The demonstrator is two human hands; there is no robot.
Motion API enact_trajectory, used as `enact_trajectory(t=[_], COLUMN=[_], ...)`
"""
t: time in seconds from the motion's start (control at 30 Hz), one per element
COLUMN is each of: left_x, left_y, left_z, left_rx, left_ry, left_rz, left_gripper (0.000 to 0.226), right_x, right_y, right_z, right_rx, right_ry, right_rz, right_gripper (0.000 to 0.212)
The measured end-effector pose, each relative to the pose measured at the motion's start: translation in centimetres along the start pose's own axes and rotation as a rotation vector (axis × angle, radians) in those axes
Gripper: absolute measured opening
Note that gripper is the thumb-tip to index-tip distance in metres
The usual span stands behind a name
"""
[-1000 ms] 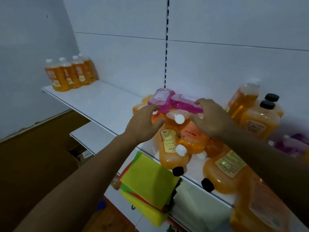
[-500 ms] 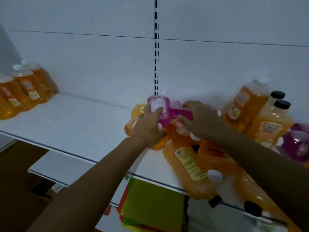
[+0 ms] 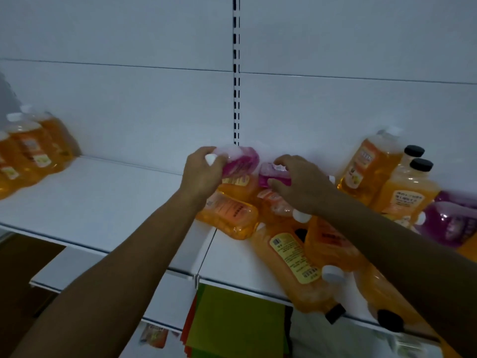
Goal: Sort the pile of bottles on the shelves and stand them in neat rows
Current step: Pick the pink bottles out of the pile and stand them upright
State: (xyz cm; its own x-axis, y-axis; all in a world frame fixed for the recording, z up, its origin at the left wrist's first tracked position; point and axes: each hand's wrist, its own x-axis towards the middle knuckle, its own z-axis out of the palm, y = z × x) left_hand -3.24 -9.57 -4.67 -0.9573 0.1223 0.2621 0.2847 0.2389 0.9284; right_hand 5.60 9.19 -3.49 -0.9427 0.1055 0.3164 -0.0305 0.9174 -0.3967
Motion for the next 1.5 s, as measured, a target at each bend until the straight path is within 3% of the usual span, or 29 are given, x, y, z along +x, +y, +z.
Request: enact_trajectory(t=[0.2,0.37,0.53,0.77,0.9,1.17,1.4,1.5], left_x=[0.2,-1.3,-4.9,-14.2,-20.2,-30.7,-34.9,-34.8], left_y=[1.5,4.6,10.6,19.7,23.8,30.7,33.3,33.7], left_z=[-1.3,-0.1,4.3,17.5,26.8,43.7,57.0,62.5], left_rx=[-0.264,-0.355,-0.544,-0.729,-0.731,-0.656,-0.528,-0.466], left_ry=[0.085,0.05,-0.052,-0.288,-0.501,-0.823,-1.025,-1.122], left_rz=[-0.077,-0.032,-0.007,-0.061,-0.098,-0.153,-0.028,0.088], left_gripper=[0.019,0.024,0.026,0.029,0.036,0.039,0.037,0.038], right_x=[-0.5,-2.1,-6.6,-17.9,-26.7,-41.5,-47.7,-48.1], right_y=[-0.2,0.5,2.8,11.3,17.2,29.2,39.1,44.3], right_z=[-0.4,-2.8,-8.5,-19.4,-25.4,-33.3,-36.2,-36.9], right_rx=[0.058,0.103,0.166,0.106,-0.028,-0.175,-0.048,0.052], right_ry=[0.078,0.169,0.336,0.586,0.621,0.72,0.763,0.752], right_rz=[0.023,0.014,-0.045,0.035,0.198,0.511,0.809,0.893], right_gripper=[0.063,0.082,0.089,0.094,0.099,0.086,0.054,0.061])
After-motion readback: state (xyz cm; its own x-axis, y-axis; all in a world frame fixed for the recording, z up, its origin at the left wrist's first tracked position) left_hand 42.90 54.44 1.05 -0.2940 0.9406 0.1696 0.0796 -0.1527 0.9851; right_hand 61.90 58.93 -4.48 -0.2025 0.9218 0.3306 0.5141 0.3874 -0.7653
